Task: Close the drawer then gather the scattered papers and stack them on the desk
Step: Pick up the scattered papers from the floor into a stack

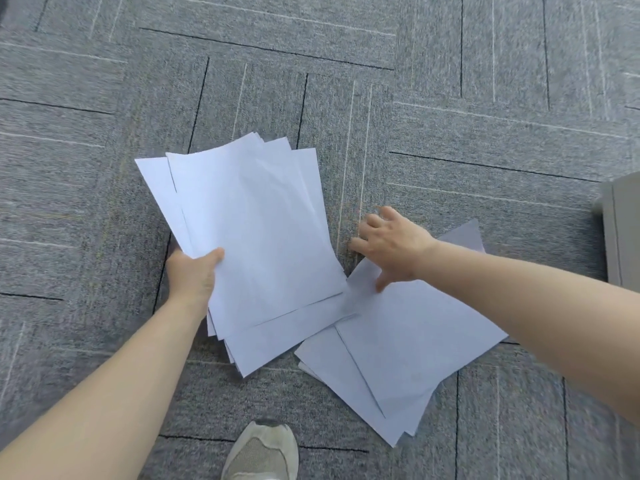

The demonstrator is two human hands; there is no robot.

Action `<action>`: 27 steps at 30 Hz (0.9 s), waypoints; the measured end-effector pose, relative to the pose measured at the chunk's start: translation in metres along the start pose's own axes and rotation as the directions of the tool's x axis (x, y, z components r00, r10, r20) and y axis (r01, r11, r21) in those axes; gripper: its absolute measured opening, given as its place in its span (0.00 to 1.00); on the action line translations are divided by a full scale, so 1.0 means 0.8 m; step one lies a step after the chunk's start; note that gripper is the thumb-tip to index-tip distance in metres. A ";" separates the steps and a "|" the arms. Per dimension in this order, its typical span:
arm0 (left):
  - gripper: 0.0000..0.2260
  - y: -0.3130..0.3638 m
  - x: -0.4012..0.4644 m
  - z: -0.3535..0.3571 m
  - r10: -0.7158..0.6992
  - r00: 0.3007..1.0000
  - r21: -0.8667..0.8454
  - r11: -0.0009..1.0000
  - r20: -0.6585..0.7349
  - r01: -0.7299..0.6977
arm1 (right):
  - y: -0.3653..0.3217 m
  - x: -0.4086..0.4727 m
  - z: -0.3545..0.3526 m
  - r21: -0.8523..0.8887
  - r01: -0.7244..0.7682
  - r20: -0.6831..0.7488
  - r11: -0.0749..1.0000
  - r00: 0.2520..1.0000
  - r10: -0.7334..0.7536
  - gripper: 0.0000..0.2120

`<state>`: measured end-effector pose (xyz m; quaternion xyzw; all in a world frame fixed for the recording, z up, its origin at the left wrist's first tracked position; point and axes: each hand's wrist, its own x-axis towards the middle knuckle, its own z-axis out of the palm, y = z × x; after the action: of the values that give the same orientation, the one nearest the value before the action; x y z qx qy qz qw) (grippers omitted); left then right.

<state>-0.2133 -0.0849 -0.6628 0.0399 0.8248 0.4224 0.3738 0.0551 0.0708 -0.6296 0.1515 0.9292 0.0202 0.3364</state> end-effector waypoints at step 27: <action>0.16 0.011 -0.001 -0.004 0.011 0.998 -0.001 1.000 -0.061 -0.011 | 0.168 -0.068 -0.002 0.956 -0.292 0.211 -0.014 0.658 0.723 0.06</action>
<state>-0.2167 -0.0816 -0.6546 0.0311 0.8353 0.4261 0.3459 0.1296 0.1830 -0.5763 0.6504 0.6467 -0.3968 -0.0360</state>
